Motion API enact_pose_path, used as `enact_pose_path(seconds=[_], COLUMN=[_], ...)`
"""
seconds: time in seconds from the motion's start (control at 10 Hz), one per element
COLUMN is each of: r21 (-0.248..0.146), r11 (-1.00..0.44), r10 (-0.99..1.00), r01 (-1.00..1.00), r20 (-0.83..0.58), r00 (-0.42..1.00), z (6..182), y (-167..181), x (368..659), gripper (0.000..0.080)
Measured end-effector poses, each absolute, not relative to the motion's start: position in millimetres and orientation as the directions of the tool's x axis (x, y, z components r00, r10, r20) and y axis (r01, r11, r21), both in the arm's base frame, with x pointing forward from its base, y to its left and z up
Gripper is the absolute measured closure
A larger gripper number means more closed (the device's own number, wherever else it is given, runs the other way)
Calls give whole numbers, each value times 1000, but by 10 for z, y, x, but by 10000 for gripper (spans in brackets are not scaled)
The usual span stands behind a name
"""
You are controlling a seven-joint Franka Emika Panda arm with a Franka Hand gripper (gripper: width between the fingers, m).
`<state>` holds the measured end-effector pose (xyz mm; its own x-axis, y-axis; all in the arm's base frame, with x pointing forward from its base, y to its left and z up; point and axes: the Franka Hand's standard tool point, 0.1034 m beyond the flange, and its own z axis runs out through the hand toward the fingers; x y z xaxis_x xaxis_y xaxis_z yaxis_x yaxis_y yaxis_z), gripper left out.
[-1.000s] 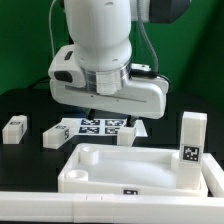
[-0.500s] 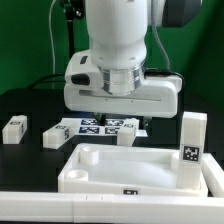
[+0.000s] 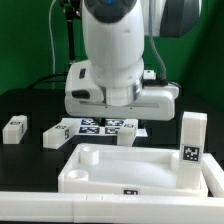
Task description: Assemble desk
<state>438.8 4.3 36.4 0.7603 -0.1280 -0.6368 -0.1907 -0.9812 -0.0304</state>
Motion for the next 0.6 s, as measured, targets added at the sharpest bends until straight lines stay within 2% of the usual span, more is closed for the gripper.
enact_pose_path(seconds=[0.5,0.6], r21=[-18,-18], r11=[-981,-982], r10=[-92,-95], r01=[-194,-190], r20=[-834,-818], r00=[544,567], z=[297,256], y=[24,30], x=[4366,4432], gripper=[151,151])
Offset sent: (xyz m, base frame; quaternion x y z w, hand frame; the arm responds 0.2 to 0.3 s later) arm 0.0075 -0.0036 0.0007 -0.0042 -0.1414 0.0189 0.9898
